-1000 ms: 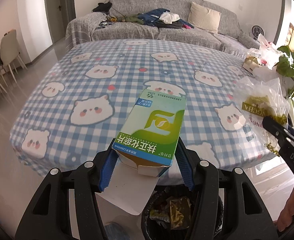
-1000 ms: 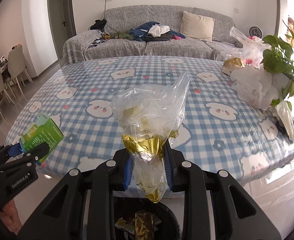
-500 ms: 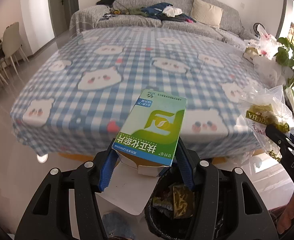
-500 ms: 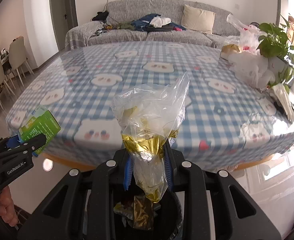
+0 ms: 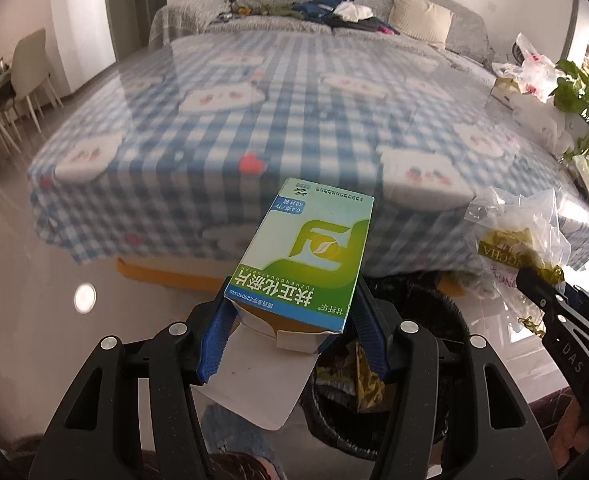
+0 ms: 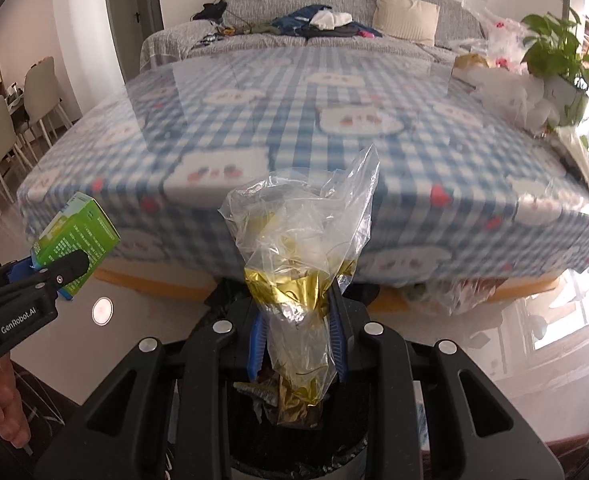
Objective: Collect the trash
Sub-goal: 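Lower the clear plastic bag into the black bin and open the right tool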
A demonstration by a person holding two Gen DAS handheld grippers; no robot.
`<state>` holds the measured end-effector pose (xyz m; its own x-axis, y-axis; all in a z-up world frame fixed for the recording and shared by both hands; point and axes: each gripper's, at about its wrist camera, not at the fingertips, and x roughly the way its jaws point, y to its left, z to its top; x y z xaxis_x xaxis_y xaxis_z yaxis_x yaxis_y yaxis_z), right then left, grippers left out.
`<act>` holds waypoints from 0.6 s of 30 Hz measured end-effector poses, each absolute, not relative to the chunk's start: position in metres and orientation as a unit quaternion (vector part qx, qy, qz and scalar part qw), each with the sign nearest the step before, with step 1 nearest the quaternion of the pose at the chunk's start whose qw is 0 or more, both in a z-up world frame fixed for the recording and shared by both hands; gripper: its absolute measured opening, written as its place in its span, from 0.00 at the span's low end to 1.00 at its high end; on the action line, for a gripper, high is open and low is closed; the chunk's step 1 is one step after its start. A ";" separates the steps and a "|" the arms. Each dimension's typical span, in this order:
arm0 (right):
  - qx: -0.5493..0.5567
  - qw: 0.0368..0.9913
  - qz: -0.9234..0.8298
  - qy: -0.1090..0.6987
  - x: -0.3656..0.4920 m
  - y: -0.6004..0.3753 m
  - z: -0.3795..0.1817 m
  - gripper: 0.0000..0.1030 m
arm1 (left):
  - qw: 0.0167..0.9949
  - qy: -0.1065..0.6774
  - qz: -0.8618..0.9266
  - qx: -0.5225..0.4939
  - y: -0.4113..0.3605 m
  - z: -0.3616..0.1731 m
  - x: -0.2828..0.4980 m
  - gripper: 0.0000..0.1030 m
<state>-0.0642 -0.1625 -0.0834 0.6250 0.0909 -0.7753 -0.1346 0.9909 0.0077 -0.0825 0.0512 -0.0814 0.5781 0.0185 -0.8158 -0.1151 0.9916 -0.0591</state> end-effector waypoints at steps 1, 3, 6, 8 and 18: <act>-0.028 0.900 0.062 0.431 -0.067 -0.161 -0.089 0.25 | 0.885 0.460 0.039 -0.053 0.052 -0.085 -0.085 0.53; -0.029 0.898 0.061 0.436 -0.069 -0.160 -0.096 0.25 | 0.882 0.466 0.041 -0.054 0.053 -0.093 -0.089 0.53; -0.030 0.895 0.057 0.441 -0.072 -0.159 -0.108 0.25 | 0.879 0.471 0.045 -0.054 0.055 -0.102 -0.094 0.53; -0.028 0.892 0.056 0.447 -0.074 -0.159 -0.115 0.25 | 0.877 0.475 0.047 -0.056 0.057 -0.109 -0.100 0.53; -0.026 0.880 0.049 0.472 -0.083 -0.160 -0.141 0.25 | 0.866 0.493 0.062 -0.060 0.062 -0.129 -0.118 0.53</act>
<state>-0.0827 -0.1601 -0.1408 0.5494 0.0619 -0.8332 -0.1105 0.9939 0.0010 -0.1179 0.0616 -0.1288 0.5067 0.0486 -0.8607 -0.1664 0.9851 -0.0424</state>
